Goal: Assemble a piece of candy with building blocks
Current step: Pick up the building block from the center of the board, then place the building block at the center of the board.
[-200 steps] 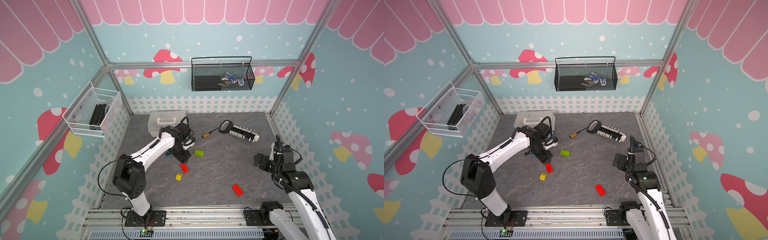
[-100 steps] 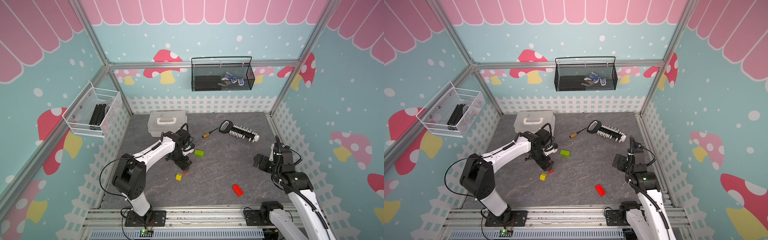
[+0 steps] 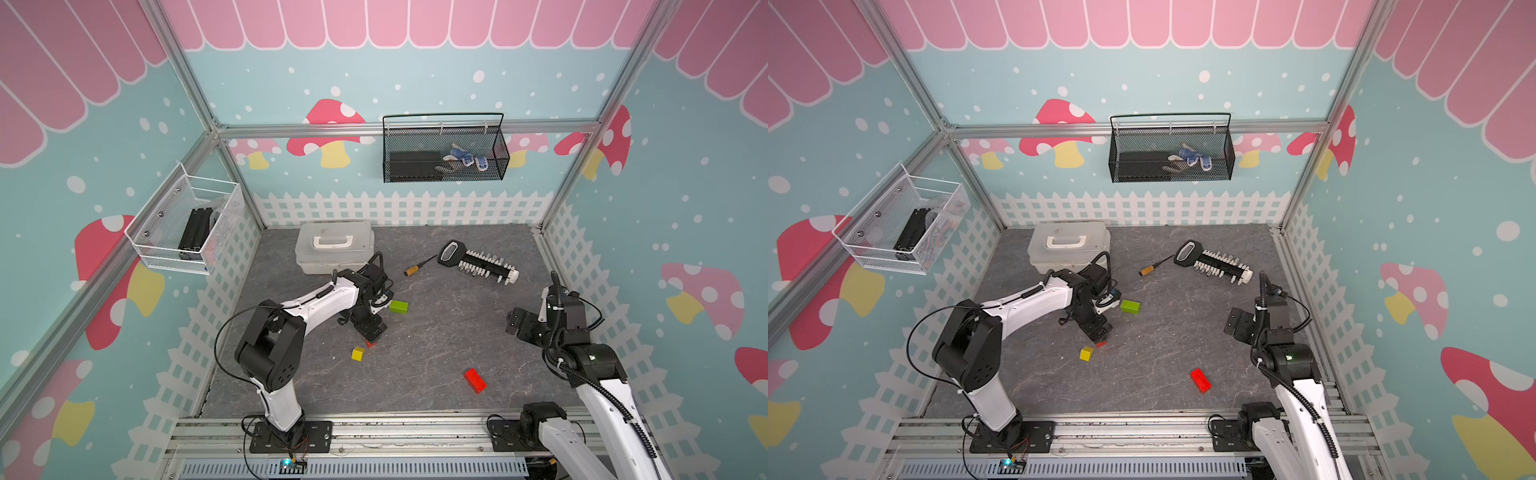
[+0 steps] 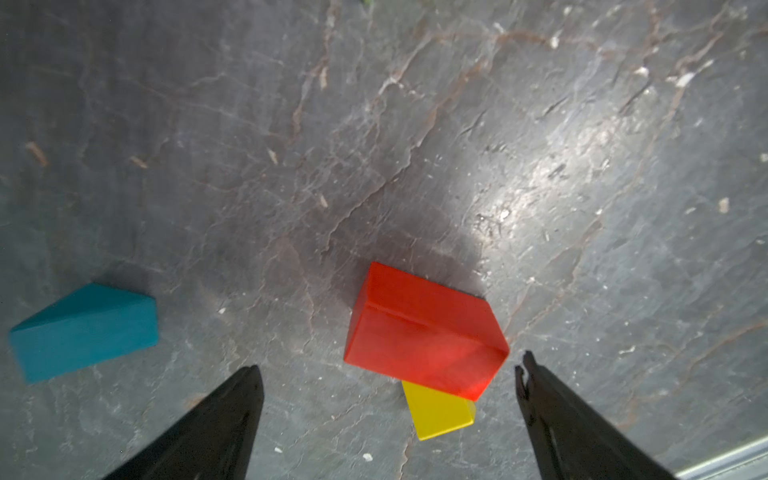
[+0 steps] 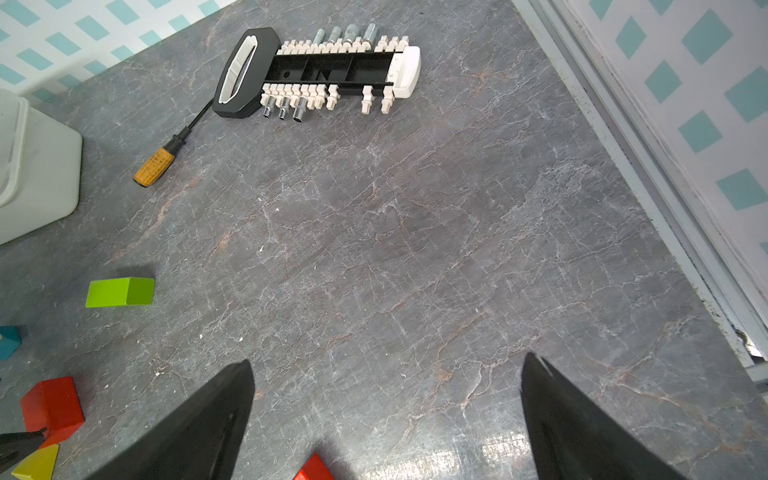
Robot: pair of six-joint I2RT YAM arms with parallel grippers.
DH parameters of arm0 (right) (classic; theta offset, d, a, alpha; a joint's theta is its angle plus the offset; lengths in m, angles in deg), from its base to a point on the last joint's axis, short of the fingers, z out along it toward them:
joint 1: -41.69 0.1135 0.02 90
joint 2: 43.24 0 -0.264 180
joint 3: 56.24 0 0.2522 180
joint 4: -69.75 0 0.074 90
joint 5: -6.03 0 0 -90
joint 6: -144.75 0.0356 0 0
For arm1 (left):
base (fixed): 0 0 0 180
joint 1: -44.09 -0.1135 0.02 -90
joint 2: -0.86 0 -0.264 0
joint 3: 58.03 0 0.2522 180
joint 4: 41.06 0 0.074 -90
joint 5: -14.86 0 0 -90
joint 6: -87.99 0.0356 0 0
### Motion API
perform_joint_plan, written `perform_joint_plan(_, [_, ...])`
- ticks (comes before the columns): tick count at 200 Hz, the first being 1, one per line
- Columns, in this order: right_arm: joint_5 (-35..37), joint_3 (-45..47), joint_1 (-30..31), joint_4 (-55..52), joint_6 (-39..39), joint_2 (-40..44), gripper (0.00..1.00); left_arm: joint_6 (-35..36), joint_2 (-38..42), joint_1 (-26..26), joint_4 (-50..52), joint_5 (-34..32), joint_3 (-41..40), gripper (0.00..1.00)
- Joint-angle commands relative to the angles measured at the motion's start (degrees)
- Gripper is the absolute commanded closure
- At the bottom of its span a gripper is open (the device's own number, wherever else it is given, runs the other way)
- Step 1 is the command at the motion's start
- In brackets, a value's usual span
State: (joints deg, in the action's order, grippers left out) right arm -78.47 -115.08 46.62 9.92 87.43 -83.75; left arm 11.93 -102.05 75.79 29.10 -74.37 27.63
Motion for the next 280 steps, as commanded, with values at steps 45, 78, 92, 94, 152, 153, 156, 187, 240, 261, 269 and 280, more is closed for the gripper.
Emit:
perform_joint_plan(45, [0.46,0.52,0.34,-1.51,1.24,1.46,0.01,2.16,-4.62,2.75,-0.94,-0.52,0.28,0.05])
perform_joint_plan(78, [0.48,1.22,0.34,-1.40,1.38,1.94,0.00,1.94,-5.08,2.76,-0.75,-0.72,0.17,0.10])
perform_joint_plan(92, [0.30,1.44,0.33,-1.40,1.41,1.76,0.00,1.78,-5.36,2.75,-0.27,-0.64,0.77,0.16])
perform_joint_plan(94, [0.35,1.43,0.34,-1.42,1.41,1.75,0.00,1.62,-5.43,2.75,-0.18,-0.72,0.83,0.17])
perform_joint_plan(152, [0.61,2.06,0.34,-1.40,1.24,2.30,0.00,-3.04,-5.62,2.75,0.88,0.72,4.71,0.53])
perform_joint_plan(153, [0.63,2.08,0.34,-1.40,1.24,2.29,0.00,-3.22,-5.49,2.75,0.85,0.81,4.73,0.53])
perform_joint_plan(156, [0.65,2.05,0.30,-1.40,1.24,2.37,0.01,-3.65,-5.17,2.76,0.68,0.93,4.96,0.54])
perform_joint_plan(187, [0.55,2.43,0.31,-1.33,1.24,2.63,0.00,-11.26,-1.97,2.77,-1.24,4.54,8.95,0.54])
perform_joint_plan(240, [0.20,2.18,0.34,-1.74,0.45,3.42,0.00,-28.28,-5.07,4.63,-1.72,8.38,14.18,0.54])
perform_joint_plan(261, [-0.26,2.28,0.33,-1.87,0.36,3.60,0.00,-32.01,-6.75,5.38,-2.65,8.72,14.01,0.54])
perform_joint_plan(269, [-0.43,2.27,0.30,-1.75,0.45,3.60,0.00,-33.23,-7.48,5.39,-2.75,9.05,14.13,0.54])
perform_joint_plan(280, [-0.47,2.15,0.34,-1.69,0.43,3.65,0.00,-34.61,-8.36,5.47,-2.79,9.06,14.06,0.54])
